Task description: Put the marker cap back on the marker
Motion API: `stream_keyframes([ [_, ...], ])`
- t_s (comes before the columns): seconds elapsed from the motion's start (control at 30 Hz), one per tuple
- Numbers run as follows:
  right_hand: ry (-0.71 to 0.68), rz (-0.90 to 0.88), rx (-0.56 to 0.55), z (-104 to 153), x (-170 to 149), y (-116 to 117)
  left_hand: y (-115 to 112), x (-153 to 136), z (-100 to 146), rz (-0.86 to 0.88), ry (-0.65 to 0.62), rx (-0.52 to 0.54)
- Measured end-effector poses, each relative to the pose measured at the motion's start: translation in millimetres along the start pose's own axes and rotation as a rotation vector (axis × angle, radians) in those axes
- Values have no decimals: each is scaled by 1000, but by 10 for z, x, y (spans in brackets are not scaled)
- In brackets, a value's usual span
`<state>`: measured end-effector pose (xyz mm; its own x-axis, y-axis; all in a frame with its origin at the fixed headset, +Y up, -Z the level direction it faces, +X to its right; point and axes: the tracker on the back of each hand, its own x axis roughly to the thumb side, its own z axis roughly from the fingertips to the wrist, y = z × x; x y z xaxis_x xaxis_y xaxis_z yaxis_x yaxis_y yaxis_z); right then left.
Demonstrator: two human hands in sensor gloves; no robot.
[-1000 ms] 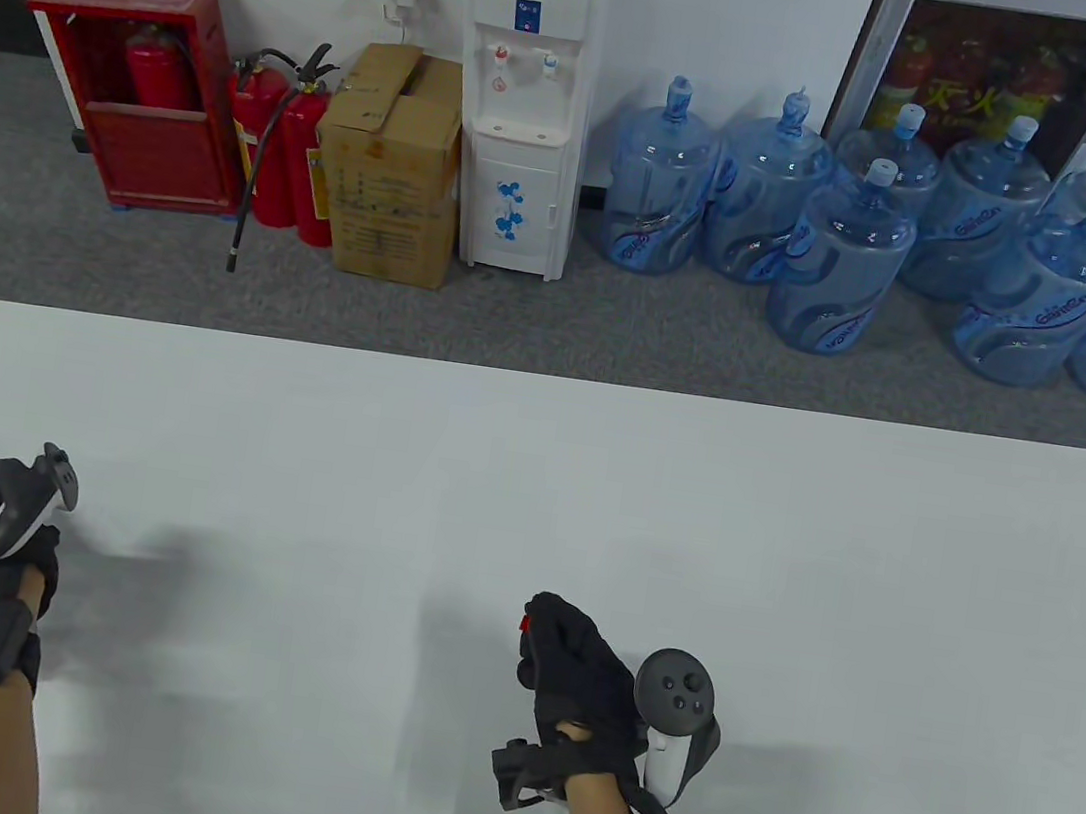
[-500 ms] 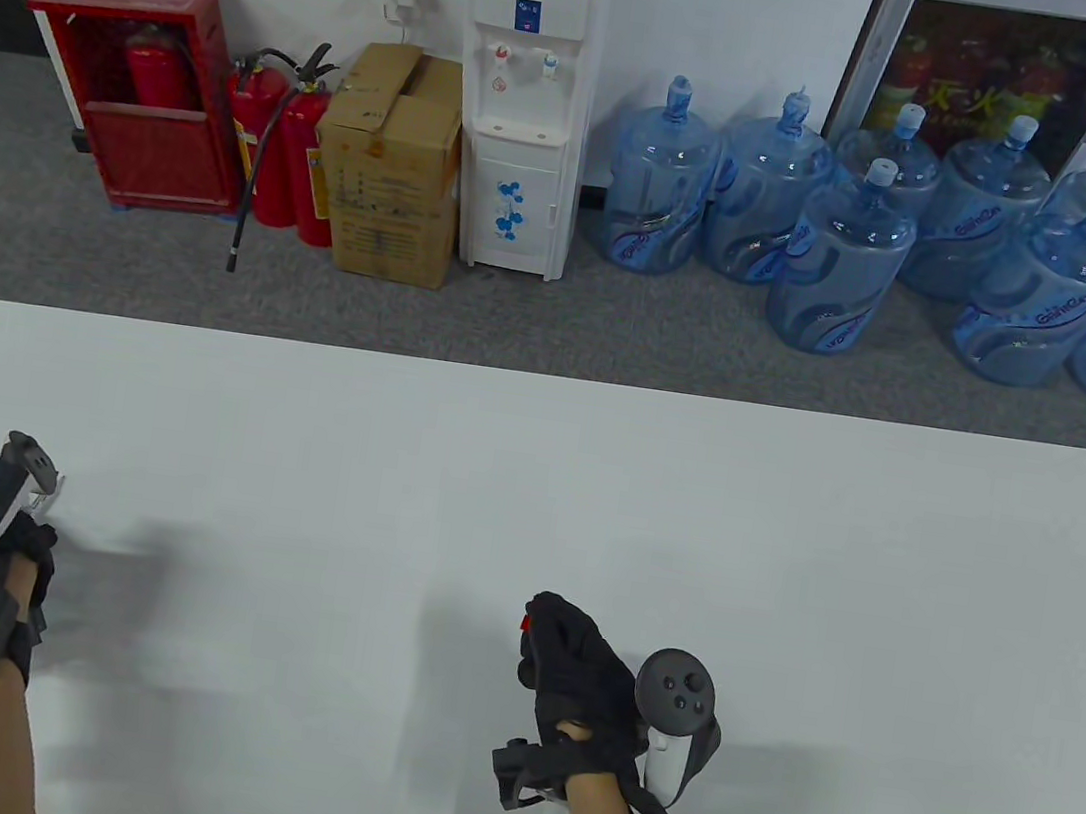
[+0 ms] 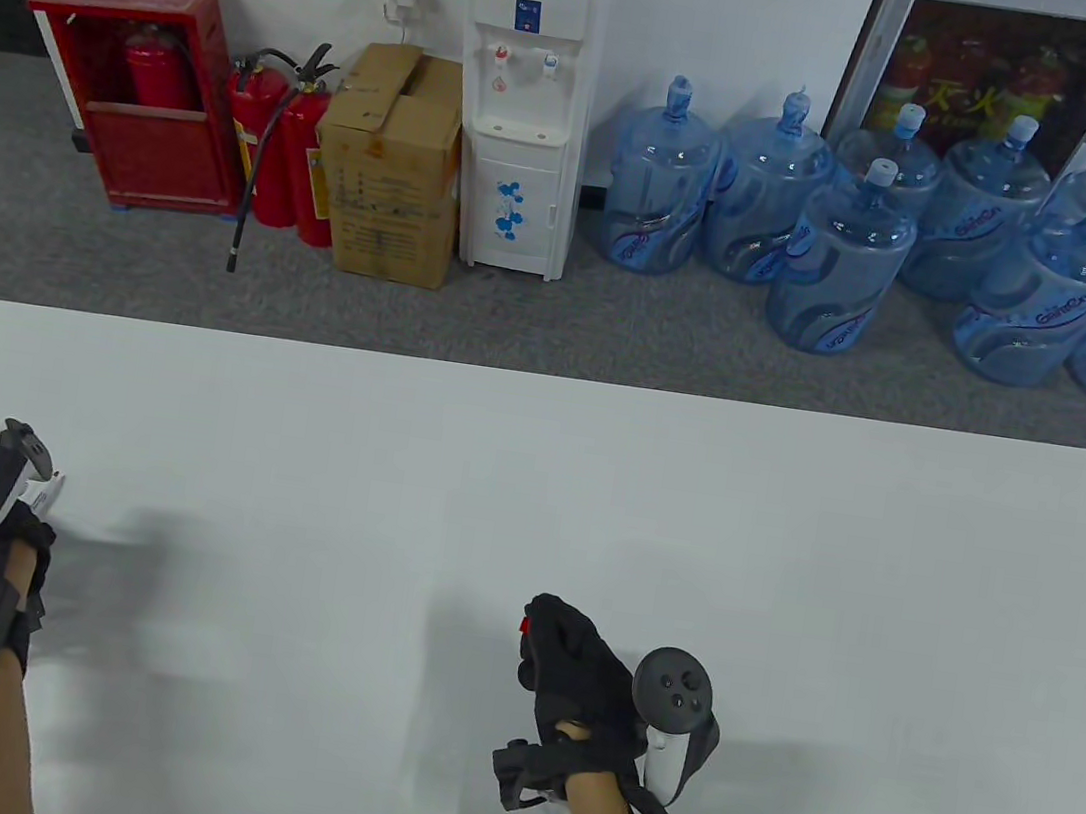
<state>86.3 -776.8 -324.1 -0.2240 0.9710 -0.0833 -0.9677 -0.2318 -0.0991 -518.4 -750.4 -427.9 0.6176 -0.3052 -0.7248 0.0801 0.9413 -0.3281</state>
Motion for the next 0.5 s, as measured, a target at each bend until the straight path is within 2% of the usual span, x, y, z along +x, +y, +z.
stream_keyframes([
  [0.5,2,11,-3,-7,-3,-7,21,27,-17,-23,2,9],
])
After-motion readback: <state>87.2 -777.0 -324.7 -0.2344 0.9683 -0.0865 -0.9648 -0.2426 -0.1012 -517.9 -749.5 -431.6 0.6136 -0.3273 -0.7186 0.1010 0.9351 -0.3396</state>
